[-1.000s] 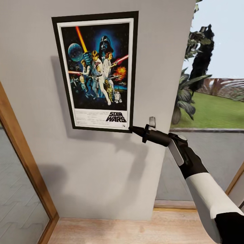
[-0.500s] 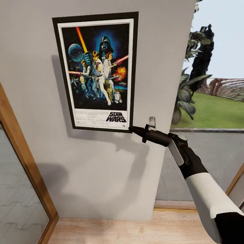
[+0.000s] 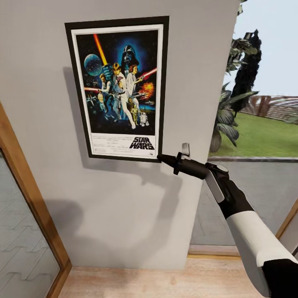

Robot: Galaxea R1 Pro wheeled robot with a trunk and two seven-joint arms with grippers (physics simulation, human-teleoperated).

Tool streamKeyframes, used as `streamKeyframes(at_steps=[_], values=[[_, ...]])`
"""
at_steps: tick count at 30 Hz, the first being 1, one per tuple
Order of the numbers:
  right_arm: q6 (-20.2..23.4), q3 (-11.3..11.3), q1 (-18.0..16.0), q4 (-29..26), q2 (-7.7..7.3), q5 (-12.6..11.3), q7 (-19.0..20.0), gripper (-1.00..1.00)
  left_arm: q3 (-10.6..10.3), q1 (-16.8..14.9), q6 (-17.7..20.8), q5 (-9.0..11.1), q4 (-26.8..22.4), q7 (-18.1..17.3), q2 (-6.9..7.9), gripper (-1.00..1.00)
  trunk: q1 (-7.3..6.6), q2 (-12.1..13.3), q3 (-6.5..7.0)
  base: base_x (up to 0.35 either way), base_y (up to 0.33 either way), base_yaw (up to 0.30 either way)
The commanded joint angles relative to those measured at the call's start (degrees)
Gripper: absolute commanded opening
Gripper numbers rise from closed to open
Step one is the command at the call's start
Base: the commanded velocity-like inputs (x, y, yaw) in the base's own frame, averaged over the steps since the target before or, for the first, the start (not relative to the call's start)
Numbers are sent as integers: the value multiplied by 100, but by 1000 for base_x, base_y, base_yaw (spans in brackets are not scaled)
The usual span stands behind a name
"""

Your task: Pick up the poster from the kitchen countertop and hang it on one of the wall nails in the kitchen.

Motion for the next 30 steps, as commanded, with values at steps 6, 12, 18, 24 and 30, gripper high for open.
streamKeyframes(at_steps=[6,12,18,24,30], values=[[71,14,-6,3,-6,-67,5,-100,-42,-2,-25,42,1,-9,1,100,4,-6,-6,163,0,0],[71,12,-6,4,-6,-67,9,-100,-41,-2,-25,42,1,-9,1,100,4,-6,-6,73,0,0],[71,11,-5,4,-6,-67,11,-100,-40,-2,-25,42,1,-9,1,100,4,-6,-6,130,0,0],[78,11,-5,-4,-6,-64,7,-100,-40,-2,-25,42,1,-9,1,100,4,-6,-6,15,0,0],[79,17,-5,-11,-6,-62,8,-100,-40,-3,-25,42,1,-9,1,100,4,-6,-6,2,0,0]])
